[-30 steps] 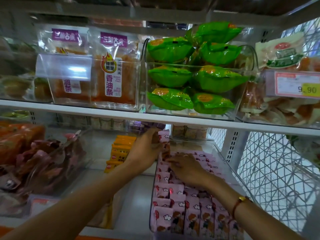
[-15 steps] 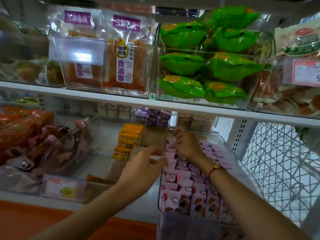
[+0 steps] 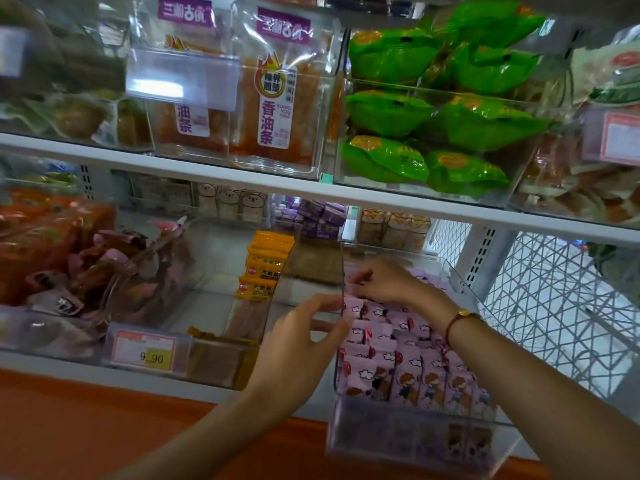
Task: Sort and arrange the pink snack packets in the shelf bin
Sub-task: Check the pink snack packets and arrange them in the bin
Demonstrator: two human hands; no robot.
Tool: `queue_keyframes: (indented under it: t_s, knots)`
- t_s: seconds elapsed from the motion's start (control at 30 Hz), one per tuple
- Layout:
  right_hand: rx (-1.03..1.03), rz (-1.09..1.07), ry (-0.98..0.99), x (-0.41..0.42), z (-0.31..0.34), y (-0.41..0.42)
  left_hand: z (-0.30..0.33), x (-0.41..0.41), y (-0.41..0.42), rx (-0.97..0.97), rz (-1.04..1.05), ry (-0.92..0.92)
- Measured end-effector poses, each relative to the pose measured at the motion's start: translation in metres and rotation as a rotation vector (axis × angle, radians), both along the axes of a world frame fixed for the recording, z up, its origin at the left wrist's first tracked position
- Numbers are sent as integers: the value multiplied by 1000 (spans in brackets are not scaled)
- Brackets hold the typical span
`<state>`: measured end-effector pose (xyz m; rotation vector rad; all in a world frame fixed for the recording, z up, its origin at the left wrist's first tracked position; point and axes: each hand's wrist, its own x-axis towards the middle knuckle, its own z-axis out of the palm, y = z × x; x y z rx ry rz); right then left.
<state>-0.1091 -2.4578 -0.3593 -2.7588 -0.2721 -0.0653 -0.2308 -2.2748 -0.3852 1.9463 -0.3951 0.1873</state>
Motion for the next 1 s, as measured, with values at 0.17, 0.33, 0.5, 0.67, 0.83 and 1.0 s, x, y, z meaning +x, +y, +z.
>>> queue_keyframes:
  t_s: [0.17, 0.33, 0.5, 0.67, 0.83, 1.0]
  knots:
    - [55, -69, 36, 12, -1, 8, 1, -3, -1, 11, 13, 4]
    - [422, -155, -126, -2, 10, 7, 1, -3, 1, -39, -20, 41]
    - [1175, -352, -435, -61, 27, 17, 11, -4, 6, -70, 66, -5]
    - [1498, -366, -365, -143, 30, 17, 39, -12, -6, 51, -51, -161]
    - [1505, -229, -154, -184, 30, 19, 36, -37, -13, 69, -127, -251]
    - [1345, -49, 116, -193, 31, 18, 27, -48, -11, -1, -43, -244]
